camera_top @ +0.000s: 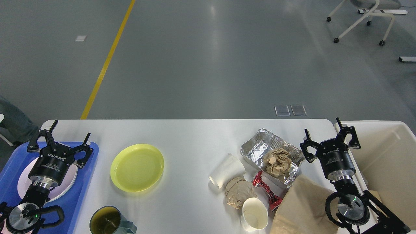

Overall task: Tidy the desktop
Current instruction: 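Lift the left gripper up and away from the white plate on the blue tray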

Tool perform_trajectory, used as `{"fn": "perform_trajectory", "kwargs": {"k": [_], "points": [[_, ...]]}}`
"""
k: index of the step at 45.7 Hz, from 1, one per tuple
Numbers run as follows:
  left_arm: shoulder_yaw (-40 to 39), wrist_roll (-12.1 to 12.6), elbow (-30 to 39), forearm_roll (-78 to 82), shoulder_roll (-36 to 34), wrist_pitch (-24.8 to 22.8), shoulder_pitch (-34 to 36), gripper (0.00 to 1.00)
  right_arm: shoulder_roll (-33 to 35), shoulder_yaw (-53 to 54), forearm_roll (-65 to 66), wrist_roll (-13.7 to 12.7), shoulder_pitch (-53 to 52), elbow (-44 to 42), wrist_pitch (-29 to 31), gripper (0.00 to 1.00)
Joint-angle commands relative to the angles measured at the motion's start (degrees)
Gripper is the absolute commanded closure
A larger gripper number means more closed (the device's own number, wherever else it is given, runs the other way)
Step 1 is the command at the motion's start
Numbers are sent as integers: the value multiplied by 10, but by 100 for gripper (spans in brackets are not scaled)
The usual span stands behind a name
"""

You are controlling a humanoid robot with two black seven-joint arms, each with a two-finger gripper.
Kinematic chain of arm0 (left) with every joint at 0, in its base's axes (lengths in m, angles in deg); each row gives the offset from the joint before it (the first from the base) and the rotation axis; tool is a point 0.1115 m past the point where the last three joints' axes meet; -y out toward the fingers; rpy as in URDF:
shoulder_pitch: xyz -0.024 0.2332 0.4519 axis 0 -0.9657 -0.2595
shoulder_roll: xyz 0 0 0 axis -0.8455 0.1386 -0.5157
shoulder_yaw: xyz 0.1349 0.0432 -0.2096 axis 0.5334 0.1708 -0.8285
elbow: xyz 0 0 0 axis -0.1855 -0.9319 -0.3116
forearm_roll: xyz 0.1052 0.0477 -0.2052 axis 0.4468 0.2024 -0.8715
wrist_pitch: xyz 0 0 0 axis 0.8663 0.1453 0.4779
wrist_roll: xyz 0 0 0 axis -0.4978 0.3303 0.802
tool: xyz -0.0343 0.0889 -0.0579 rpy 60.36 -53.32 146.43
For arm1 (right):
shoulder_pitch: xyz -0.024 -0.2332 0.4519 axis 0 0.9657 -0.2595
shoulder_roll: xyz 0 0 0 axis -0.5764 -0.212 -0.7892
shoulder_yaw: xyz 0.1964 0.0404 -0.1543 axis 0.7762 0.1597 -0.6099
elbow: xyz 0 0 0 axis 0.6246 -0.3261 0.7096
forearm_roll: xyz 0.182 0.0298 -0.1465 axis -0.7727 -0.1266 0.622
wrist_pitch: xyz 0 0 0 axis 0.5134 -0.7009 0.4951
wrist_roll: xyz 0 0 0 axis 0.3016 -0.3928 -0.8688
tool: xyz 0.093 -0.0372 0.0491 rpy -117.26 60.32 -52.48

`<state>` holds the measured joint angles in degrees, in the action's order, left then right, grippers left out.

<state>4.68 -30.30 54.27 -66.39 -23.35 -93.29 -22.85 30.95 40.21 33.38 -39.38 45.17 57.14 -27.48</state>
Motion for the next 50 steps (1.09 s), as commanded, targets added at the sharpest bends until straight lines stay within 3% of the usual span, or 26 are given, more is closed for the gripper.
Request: {"fn": "perform_trajectory", "kwargs": {"k": [1,22,31,39,50], "points": [[0,-7,0,2,-1,-4,0,4,0,0,0,0,0,0,0,0],[7,-3,-3,-3,-45,1,-2,4,0,0,0,0,0,0,0,0],[167,-19,-6,-4,-165,-3,25,4,0,0,0,0,0,0,0,0],[283,-82,-6,0,-229,-6,102,4,0,0,-1,0,0,0,0,0],[548,-114,-2,-3,-313,-6,234,4,0,1,-1,0,0,0,0,0]]}}
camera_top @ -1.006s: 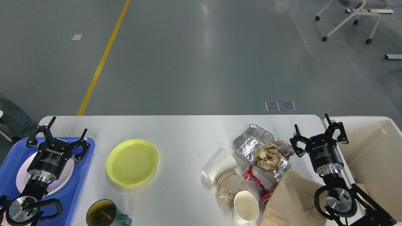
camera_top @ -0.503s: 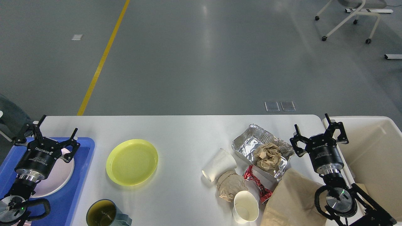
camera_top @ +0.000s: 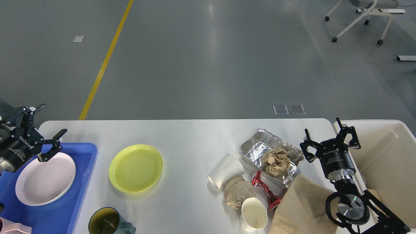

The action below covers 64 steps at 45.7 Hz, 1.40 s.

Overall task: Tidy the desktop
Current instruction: 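Lift the left gripper up and away from the white plate on the blue tray, then lower the left gripper toward the dark green mug near the tray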

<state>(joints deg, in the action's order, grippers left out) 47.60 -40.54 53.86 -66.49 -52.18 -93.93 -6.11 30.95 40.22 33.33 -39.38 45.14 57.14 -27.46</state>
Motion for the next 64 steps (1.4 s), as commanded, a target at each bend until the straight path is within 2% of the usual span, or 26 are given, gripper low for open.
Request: {"fn": "perform_trajectory", "kwargs": {"k": [1,11,17,22,32,39,44,50,60,64], "points": [[144,-13,2,-2,-27,0,80,4,0,0,1,0,0,0,0,0],[313,-69,21,0,-97,0,198,4,0,1,0,0,0,0,0,0],[418,-66,45,1,-129,3,295,4,0,1,0,0,0,0,0,0],[552,-64,46,5,-125,10,402,4,0,1,0,0,0,0,0,0],[870,-65,46,-2,-47,14,646,4,0,0,1,0,0,0,0,0],[1059,-67,47,0,61,4,771,4,0,0,0,0,0,0,0,0],[1160,-65,57,5,137,-2,852,4,0,1,0,0,0,0,0,0],[1221,-63,99,8,220,-11,933,4,0,0,0,0,1,0,0,0],[1218,-72,268,-2,281,-4,1035,4,0,0,1,-1,0,0,0,0],[1227,-70,307,0,314,-4,1079,4,0,0,0,0,0,0,0,0]]}}
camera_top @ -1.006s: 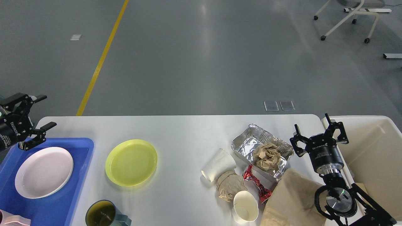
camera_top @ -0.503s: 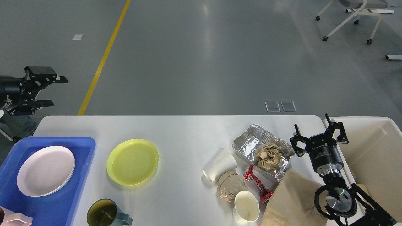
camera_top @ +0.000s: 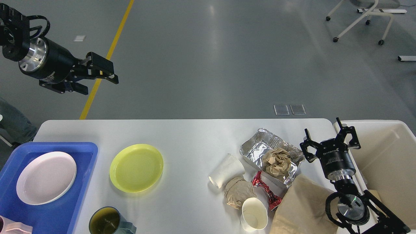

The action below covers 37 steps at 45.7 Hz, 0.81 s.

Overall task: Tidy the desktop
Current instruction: 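Lower the left gripper toward the dark green mug near the tray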

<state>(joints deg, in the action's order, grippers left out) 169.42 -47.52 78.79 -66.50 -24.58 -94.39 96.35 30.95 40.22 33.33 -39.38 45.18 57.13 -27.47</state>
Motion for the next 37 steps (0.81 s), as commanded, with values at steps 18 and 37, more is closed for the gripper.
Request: {"fn": "perform_trajectory", "kwargs": {"k": [18,37], "points": [[-11,5,169,-8,196,-77,218,4,0,0,1,0,-1,0,0,0],[-50,250,250,-174,248,-77,301,5,0,0,0,0,-1,0,0,0]]}}
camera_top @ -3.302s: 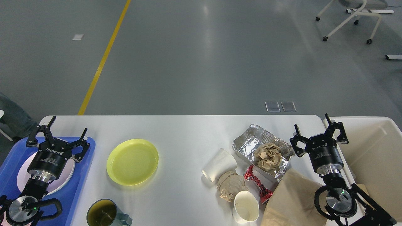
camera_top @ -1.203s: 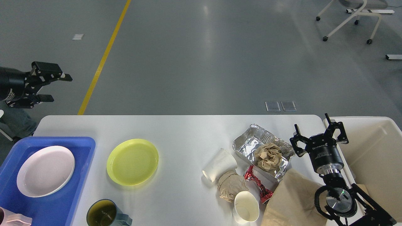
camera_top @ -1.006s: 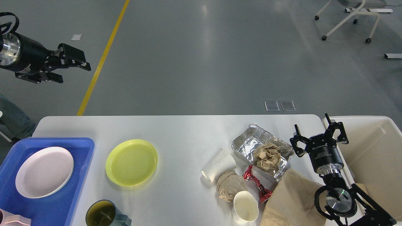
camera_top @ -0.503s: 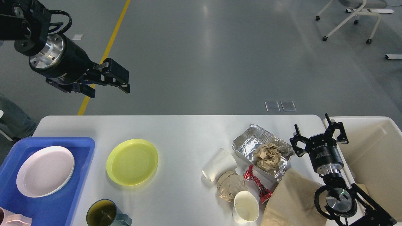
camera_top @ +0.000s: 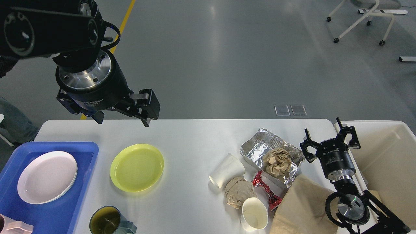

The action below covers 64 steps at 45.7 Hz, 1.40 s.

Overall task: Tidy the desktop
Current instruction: 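Lower the left gripper toward the dark green mug near the tray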

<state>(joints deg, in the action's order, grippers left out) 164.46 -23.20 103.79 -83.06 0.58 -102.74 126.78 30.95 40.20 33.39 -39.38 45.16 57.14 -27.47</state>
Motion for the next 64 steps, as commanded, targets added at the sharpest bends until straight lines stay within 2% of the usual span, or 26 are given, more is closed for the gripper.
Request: {"fn": "perform_trajectory", "kwargs": {"k": [1,14,24,37,51,61,64], "points": [[-1,5,0,-9,-5,6,-5,4,0,0,-1,0,0,0,0,0],[19,-1,-8,-9,-85,7,-42,4,0,1,-1,0,0,0,0,0],[15,2,-32,-2,-127,12,-126,4,0,1,0,0,0,0,0,0],[-38,3,-37,101,-162,81,-272,6,0,0,-1,0,1,0,0,0],[-74,2,-37,254,-230,150,-393,8,0,0,-1,0,0,0,1,0],[-95,2,-43,385,-266,198,-484,11,0,0,0,0,1,0,1,0],[-103,2,-53,426,-268,219,-529,15,0,0,0,0,0,0,1,0]]}}
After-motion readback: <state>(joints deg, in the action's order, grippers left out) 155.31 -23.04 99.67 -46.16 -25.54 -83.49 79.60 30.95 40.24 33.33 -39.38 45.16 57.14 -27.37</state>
